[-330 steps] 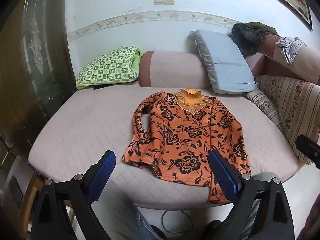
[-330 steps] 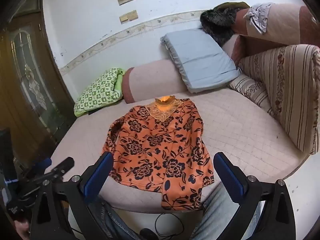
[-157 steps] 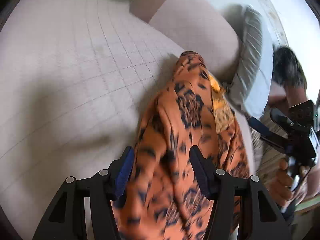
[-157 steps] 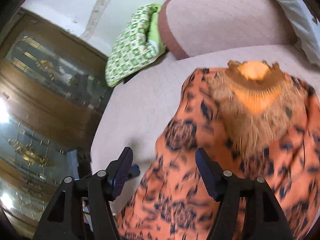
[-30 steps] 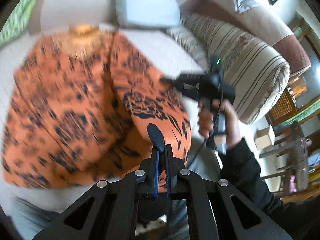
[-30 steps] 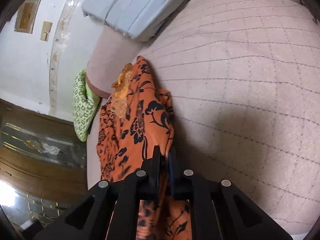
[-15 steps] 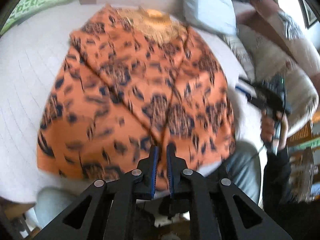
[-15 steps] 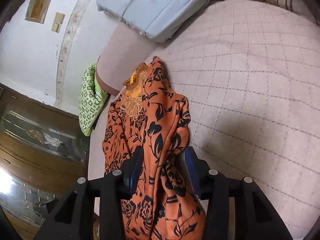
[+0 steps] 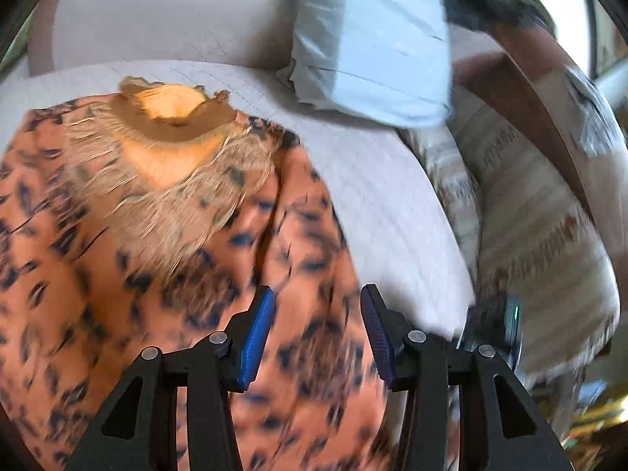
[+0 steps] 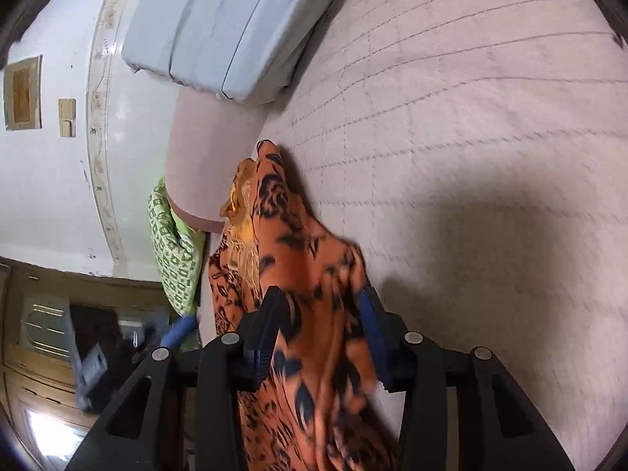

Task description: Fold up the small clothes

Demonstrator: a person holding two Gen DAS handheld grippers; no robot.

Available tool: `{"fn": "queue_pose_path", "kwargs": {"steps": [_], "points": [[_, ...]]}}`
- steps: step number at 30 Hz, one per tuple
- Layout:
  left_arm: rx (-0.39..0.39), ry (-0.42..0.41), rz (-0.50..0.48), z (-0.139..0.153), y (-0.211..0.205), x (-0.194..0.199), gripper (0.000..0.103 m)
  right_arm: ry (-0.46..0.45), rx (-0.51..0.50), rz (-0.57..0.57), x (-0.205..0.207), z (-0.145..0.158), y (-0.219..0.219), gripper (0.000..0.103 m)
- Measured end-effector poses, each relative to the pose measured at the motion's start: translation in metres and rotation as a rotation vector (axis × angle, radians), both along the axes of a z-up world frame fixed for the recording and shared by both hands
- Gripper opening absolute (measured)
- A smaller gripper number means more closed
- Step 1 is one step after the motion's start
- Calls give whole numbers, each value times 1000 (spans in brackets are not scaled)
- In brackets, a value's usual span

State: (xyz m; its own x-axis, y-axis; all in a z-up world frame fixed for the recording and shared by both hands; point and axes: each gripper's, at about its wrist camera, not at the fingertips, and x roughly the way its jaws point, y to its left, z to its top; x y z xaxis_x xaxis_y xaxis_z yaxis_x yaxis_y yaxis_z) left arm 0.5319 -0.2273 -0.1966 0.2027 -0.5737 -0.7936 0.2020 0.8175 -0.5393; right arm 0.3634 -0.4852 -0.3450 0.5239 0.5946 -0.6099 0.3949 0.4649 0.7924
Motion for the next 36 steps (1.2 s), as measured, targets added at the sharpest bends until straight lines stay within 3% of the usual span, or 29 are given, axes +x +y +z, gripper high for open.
{"fn": "queue_pose_path", "kwargs": {"steps": [2, 4, 6, 7, 13, 15, 16, 17, 18, 19, 25, 28, 32, 35, 36], "points": [[10, 10, 8, -10, -18, 22, 45, 16, 17, 7, 10, -9, 4, 41], [74, 8, 19, -26, -33, 42, 45, 20, 26, 12, 12, -16, 7, 35], [73, 39, 25, -45, -43, 57, 44, 32, 24, 21, 10, -20, 11, 17], [68, 45, 22, -48, -47, 62, 44, 41, 10, 30, 9, -21, 14, 15], [91, 26, 50, -69, -69, 97, 44, 28, 22, 71, 13, -20, 22, 14], [122, 32, 50, -78, -81, 107, 44, 17, -18, 80, 16, -19, 20, 5], [165, 38, 42, -86, -88, 112, 44, 11, -32, 69, 15, -16, 16, 5], [200, 47, 39, -89, -93, 115, 37, 1, -37, 46, 13, -13, 10, 5], [204, 58, 31, -95, -97, 118, 12, -11, -36, 28, 11, -9, 4, 5], [198, 69, 22, -96, -101, 121, 4, -26, -37, 15, 6, -4, -5, 5], [-15, -32, 28, -53, -84, 125, 2, -136, -30, -99, -6, 20, -42, 4], [-63, -42, 36, -44, -82, 135, 2, -158, 8, -169, -13, 16, -59, 4], [-24, -46, 55, -54, -102, 144, 4, -134, -65, -182, -12, 10, -58, 5], [100, 15, 53, -74, -113, 144, 5, -37, -128, -132, -5, -9, -52, 6], [115, 26, 43, -75, -114, 138, 6, -20, -137, -137, -9, -8, -58, 11]]}}
